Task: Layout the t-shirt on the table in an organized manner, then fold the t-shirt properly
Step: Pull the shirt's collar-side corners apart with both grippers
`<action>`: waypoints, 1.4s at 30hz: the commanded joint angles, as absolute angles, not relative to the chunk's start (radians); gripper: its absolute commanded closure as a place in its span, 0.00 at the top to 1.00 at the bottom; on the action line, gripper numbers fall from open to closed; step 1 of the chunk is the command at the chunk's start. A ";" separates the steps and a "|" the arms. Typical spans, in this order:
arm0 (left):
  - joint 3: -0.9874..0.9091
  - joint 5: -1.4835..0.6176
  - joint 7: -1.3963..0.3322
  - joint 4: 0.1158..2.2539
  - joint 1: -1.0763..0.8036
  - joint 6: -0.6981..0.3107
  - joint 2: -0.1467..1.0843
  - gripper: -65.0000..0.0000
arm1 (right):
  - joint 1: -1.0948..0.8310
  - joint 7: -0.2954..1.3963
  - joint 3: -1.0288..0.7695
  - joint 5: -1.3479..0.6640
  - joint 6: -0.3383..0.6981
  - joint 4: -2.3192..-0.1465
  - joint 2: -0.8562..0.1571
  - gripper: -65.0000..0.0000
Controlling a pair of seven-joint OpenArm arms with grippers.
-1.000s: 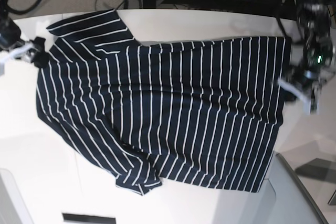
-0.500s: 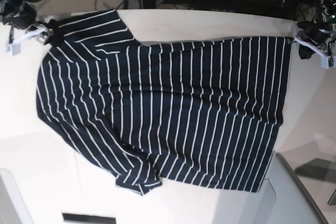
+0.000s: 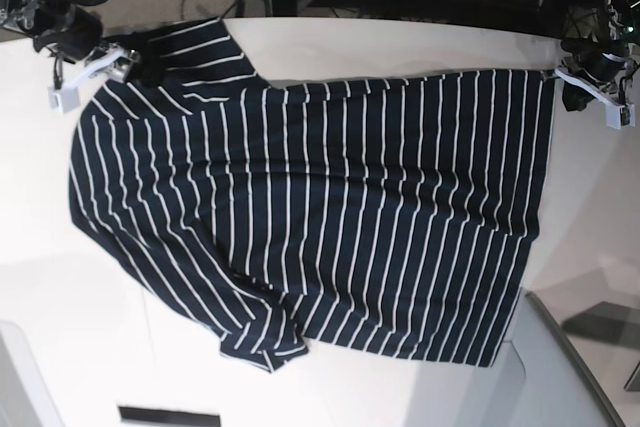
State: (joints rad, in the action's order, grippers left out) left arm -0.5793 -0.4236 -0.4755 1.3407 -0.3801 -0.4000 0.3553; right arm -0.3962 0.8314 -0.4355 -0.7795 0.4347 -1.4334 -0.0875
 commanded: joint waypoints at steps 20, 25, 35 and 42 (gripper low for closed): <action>-0.581 -0.432 -0.458 1.353 -0.383 -0.403 0.375 0.00 | -0.483 0.897 -0.441 -0.769 0.432 -1.442 -0.093 0.71; -0.581 -0.432 -0.458 1.353 -0.383 -0.403 0.369 0.00 | -0.481 0.898 -0.441 -0.769 0.432 -1.442 -0.093 0.40; -0.587 -0.435 -0.458 1.317 -0.383 -0.404 0.335 0.10 | -0.481 0.895 -0.441 -0.769 0.432 -1.440 -0.093 0.01; -0.588 -0.440 -0.452 1.311 -0.409 -0.406 0.288 0.70 | -0.481 0.895 -0.437 -0.769 0.432 -1.435 -0.094 0.01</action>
State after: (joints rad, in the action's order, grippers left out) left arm -0.5804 -0.4274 -0.4686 1.2964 -0.4065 -0.4004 0.2714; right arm -0.4770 0.8936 -0.4343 -0.7670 0.4286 -1.4281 -0.0849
